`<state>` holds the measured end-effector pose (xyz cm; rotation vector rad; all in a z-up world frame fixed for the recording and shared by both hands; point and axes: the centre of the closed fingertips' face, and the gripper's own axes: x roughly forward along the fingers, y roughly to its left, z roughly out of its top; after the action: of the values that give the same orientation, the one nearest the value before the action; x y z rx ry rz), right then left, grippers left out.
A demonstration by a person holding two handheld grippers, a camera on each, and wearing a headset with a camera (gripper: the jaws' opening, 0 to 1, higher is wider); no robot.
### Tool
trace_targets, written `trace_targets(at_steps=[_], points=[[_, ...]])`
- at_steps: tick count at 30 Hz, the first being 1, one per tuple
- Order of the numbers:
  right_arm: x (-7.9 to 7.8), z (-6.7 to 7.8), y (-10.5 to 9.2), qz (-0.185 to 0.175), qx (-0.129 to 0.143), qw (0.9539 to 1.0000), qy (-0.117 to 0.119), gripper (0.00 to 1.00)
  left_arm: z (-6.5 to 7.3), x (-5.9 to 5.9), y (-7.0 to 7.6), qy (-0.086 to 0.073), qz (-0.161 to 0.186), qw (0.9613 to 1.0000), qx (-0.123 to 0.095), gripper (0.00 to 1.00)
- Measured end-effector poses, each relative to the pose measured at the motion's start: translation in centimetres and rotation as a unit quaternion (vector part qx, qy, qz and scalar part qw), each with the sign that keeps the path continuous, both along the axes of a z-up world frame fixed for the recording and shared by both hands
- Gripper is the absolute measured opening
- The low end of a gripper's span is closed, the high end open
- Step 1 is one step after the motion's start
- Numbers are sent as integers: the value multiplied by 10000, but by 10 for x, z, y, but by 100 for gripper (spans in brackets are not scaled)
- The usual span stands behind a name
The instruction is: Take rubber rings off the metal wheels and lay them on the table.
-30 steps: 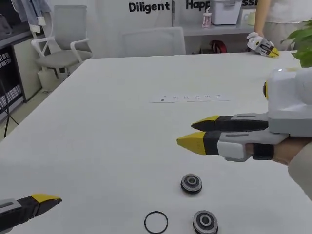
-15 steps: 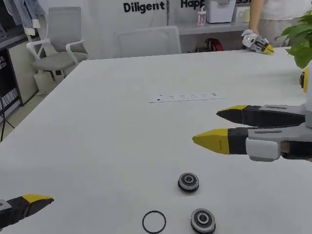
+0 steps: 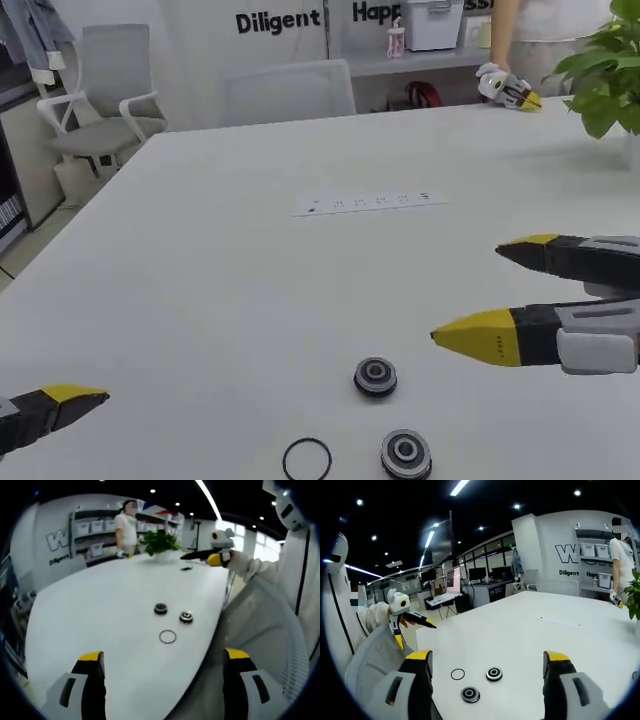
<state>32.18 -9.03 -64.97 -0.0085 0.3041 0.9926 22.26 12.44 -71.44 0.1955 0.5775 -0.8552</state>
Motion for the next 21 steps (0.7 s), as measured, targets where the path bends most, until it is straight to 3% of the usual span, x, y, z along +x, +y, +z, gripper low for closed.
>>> trace_targets(at_steps=[10,17,21], points=[[-6,-13,-12,-81,-66,9999,79,100,8,2,-6,-75,-127,9999,-4,100],[-14,-31,-18,-94,-167,9994,273,100,14,6,-11,-152,-187,9997,-59,100],[-18,-37,-21,-178,-72,9992,338,100,16,7,-14,-169,-252,9995,-27,100]])
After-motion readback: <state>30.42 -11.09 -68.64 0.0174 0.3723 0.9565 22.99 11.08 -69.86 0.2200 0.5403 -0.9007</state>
